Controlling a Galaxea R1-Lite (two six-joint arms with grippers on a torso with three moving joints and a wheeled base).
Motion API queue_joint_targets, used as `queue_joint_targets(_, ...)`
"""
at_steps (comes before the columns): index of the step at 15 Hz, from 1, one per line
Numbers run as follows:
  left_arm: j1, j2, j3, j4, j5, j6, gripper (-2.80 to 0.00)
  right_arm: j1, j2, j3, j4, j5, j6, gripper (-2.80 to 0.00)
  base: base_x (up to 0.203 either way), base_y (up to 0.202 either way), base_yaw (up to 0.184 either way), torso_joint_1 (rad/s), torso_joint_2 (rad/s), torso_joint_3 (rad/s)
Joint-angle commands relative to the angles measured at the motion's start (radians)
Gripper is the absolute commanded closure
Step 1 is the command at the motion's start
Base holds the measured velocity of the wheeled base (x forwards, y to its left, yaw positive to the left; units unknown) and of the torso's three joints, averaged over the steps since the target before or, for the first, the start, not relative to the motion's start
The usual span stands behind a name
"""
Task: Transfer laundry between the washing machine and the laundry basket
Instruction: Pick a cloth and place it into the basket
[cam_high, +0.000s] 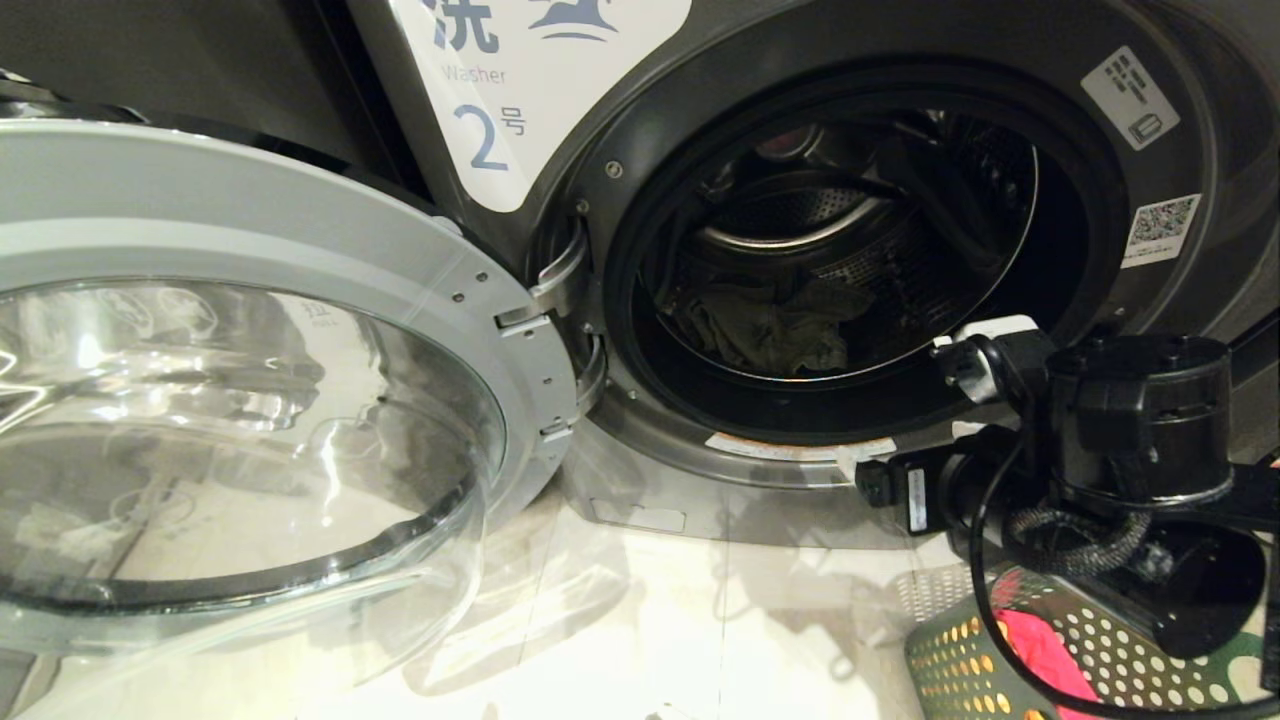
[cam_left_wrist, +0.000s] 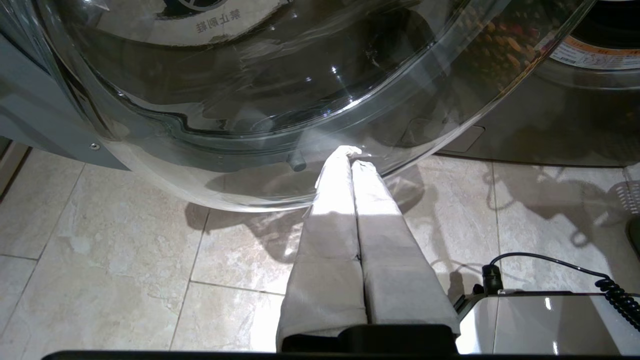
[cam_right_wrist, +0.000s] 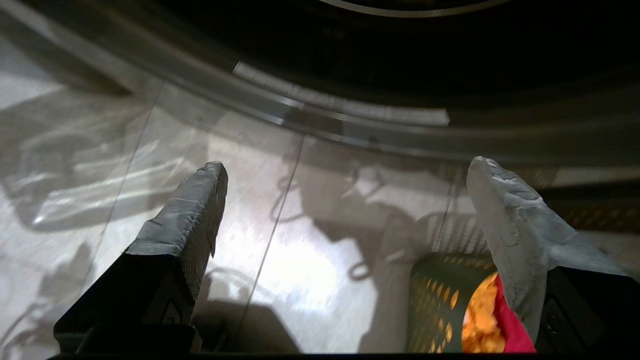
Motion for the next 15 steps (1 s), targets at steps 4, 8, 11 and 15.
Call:
queue_joint_targets(4,0.0,0.0,0.0,0.0,0.0,0.0,0.0,-0.03,0.092,-0.019,-0.121,0.088,-0.079,-2.8,0.0,0.0,0.0,0.0,0.0,0.0)
queue_joint_targets(8,0.0,0.0,0.0,0.0,0.0,0.0,0.0,-0.007,0.127,-0.017,-0.123,0.091,-0.088,-2.8,0.0,0.0,0.0,0.0,0.0,0.0)
queue_joint_targets(11,0.0,0.0,-0.001,0.0,0.0,0.0,0.0,0.008,0.14,-0.018,-0.122,0.088,-0.181,-2.8,0.0,0.0,0.0,0.0,0.0,0.0)
queue_joint_targets(15,0.0,0.0,0.0,-0.002,0.0,0.003,0.0,0.008,0.177,-0.033,-0.13,0.086,-0.196,-2.8,0.0,0.0,0.0,0.0,0.0,0.0)
